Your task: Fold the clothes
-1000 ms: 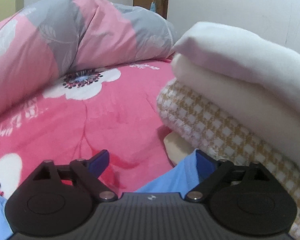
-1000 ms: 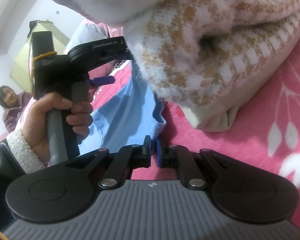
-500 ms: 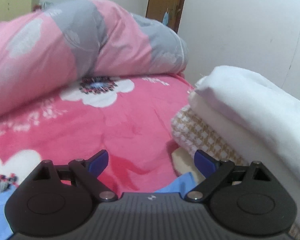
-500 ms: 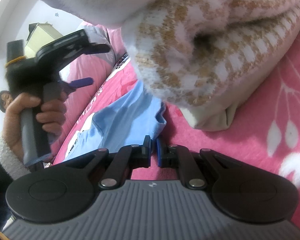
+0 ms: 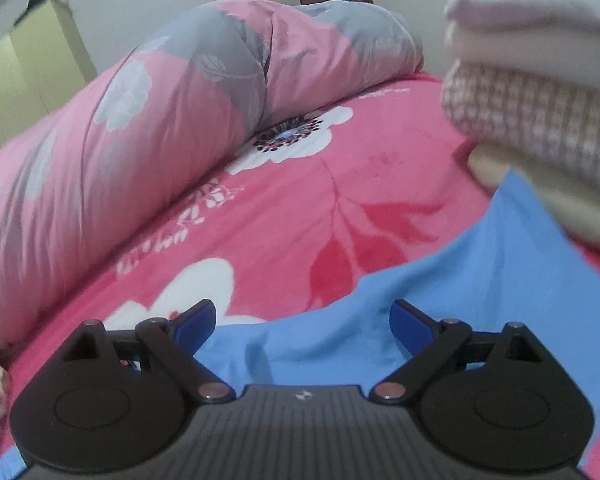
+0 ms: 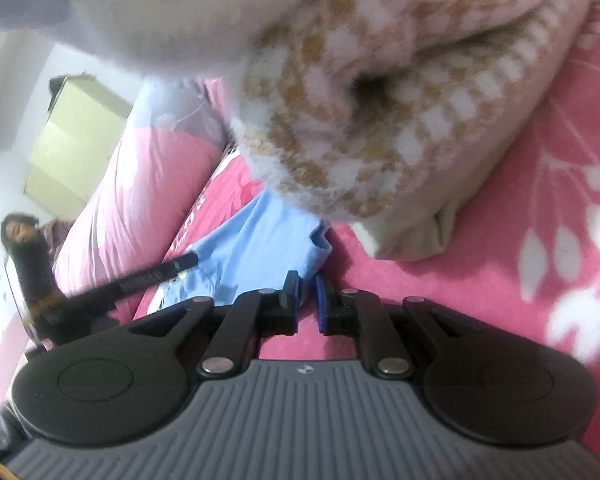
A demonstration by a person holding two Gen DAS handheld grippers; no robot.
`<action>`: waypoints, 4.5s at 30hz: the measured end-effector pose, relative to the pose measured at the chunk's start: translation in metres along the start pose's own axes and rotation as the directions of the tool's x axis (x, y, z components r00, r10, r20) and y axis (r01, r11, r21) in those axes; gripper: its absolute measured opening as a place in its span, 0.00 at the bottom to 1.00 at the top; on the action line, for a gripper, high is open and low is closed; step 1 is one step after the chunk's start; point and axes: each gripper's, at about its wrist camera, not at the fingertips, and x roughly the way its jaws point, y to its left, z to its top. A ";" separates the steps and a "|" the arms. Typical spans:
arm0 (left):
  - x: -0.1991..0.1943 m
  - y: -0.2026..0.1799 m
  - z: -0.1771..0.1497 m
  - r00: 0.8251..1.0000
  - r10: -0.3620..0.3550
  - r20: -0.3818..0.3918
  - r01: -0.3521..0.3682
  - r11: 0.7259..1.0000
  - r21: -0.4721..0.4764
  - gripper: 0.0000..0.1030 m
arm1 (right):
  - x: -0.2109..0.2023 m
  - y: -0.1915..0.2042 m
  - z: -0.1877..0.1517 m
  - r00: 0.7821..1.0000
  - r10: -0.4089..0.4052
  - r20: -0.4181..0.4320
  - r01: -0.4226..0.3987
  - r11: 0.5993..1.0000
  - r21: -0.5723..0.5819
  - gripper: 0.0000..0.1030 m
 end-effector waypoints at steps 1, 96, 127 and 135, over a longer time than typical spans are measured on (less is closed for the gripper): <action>0.003 -0.001 -0.002 1.000 -0.001 0.004 0.001 1.000 0.009 0.92 | -0.007 -0.001 -0.002 1.000 -0.010 0.021 0.010 1.000 0.010 0.14; -0.024 0.135 -0.075 0.960 -0.277 0.049 0.275 0.888 -0.369 0.71 | 0.078 0.140 -0.093 0.826 0.176 -0.536 -0.461 0.759 -0.460 0.30; -0.004 0.114 -0.059 0.905 -0.424 0.040 0.426 0.898 -0.109 0.05 | 0.080 0.130 -0.089 0.806 0.224 -0.549 -0.482 0.786 -0.387 0.30; -0.008 0.166 -0.073 0.920 -0.386 -0.068 0.297 0.801 -0.519 0.05 | 0.078 0.129 -0.090 0.806 0.226 -0.547 -0.482 0.787 -0.386 0.30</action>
